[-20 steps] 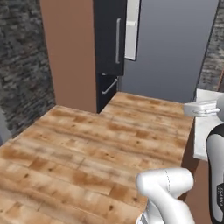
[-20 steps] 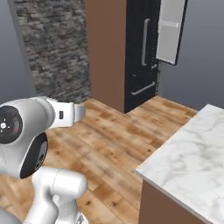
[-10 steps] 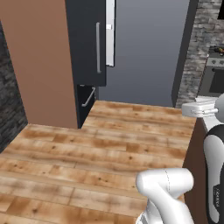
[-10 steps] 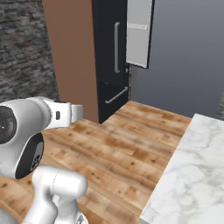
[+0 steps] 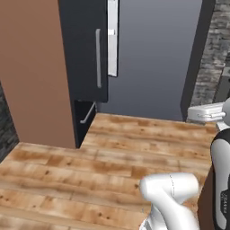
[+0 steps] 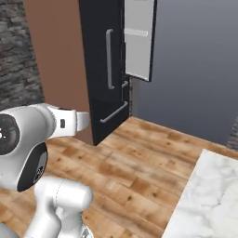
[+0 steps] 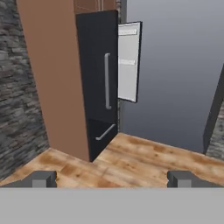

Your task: Place the cold items (broccoli and squash) from the fridge in one tupperware on the dining counter. Place the warm items (hot dog and kebab skewer) in the stove area in another tupperware.

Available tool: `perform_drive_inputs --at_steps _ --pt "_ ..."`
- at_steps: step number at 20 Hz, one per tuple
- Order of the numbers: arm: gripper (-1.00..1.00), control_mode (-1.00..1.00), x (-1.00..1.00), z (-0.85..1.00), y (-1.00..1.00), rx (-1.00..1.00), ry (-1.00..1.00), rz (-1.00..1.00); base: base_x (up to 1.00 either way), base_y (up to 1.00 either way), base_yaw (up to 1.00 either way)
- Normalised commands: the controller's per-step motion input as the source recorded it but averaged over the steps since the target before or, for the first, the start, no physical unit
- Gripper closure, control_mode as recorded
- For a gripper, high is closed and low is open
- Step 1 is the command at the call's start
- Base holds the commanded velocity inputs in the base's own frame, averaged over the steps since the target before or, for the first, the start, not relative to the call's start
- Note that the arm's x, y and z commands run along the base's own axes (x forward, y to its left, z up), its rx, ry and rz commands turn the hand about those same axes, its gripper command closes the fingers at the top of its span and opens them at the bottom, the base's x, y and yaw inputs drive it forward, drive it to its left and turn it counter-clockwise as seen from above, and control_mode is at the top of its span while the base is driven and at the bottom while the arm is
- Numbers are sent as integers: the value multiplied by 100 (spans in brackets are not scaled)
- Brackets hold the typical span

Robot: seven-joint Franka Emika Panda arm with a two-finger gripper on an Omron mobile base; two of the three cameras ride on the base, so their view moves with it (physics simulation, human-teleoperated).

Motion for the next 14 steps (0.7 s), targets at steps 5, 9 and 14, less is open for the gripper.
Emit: perform_drive_inputs --at_steps 5,9,14 --pt "-100 100 0 0 0 0 0 0 100 -16 19" --pt "-100 100 0 0 0 0 0 0 100 -26 26" --pt "-100 100 0 0 0 0 0 0 100 -35 26"
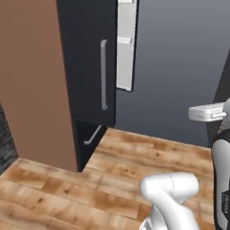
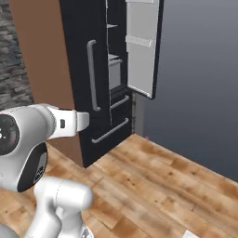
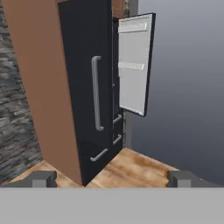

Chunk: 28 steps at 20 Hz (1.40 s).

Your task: Place the cold items (broccoli and squash) from the fridge in one tupperware on the dining counter. Place the warm items (hot dog and kebab skewer) in the stove area in another tupperware.

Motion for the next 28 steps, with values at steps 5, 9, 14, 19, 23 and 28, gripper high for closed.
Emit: perform_drive_inputs --at_steps 5,9,14,19,23,28 --pt "-100 100 0 0 0 0 0 0 100 -40 26" --pt "-100 100 0 0 0 0 0 0 100 -43 26" --pt "-100 100 0 0 0 0 0 0 100 -49 25" --pt "-100 100 0 0 0 0 0 0 100 -39 42" --pt "-100 100 0 0 0 0 0 0 100 -33 58" --pt "-100 100 0 0 0 0 0 0 99 -50 53"
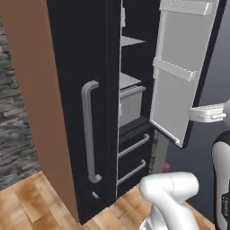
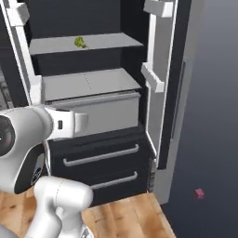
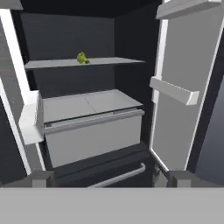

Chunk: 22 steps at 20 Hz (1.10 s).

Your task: Place the cold items (broccoli and squash) from the fridge in one tupperware on the dining counter. Place the warm items (hot dog and kebab skewer) in the stove area in another tupperware.

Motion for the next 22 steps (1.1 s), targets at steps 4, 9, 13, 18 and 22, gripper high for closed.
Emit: perform_drive_inputs --at_steps 4,9,13,18,22 --pt "-100 100 0 0 0 0 0 0 97 -55 52" --pt "-100 100 0 0 0 0 0 0 61 -63 63" --pt "-100 100 0 0 0 0 0 0 50 -26 34" --pt "-100 100 0 0 0 0 0 0 6 -1 6" --pt "-100 100 0 0 0 0 0 0 57 0 23"
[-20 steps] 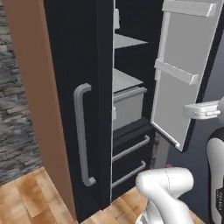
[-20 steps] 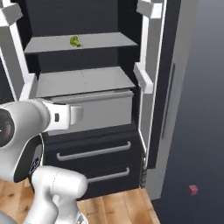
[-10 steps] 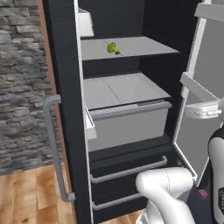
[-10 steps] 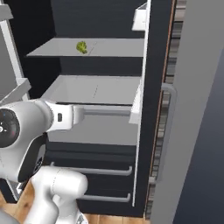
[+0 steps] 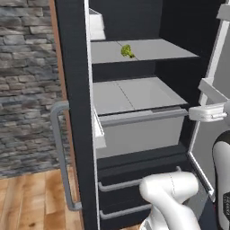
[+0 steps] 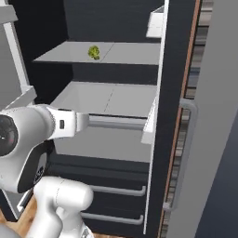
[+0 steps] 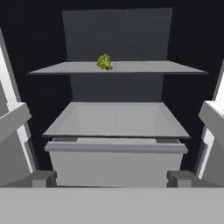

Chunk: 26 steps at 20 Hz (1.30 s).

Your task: Place the cold items (broccoli and squash) from the fridge in one tupperware on the dining counter. Place the warm items (hot dog and kebab skewer) in the stove area in another tupperware.

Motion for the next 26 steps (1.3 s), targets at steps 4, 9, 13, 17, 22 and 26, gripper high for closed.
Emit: perform_drive_inputs --at_steps 4,9,13,17,22,26 --pt "-100 100 0 0 0 0 0 0 83 -3 48" --pt "-100 100 0 0 0 0 0 0 77 -23 10" --pt "-100 100 0 0 0 0 0 0 94 -17 -2" --pt "-100 -100 100 64 4 1 18 -19 0 0 0" --pt "-100 -100 100 45 -2 0 35 -7 0 0 0" --pt "-100 -100 100 11 -11 0 31 -2 0 0 0"
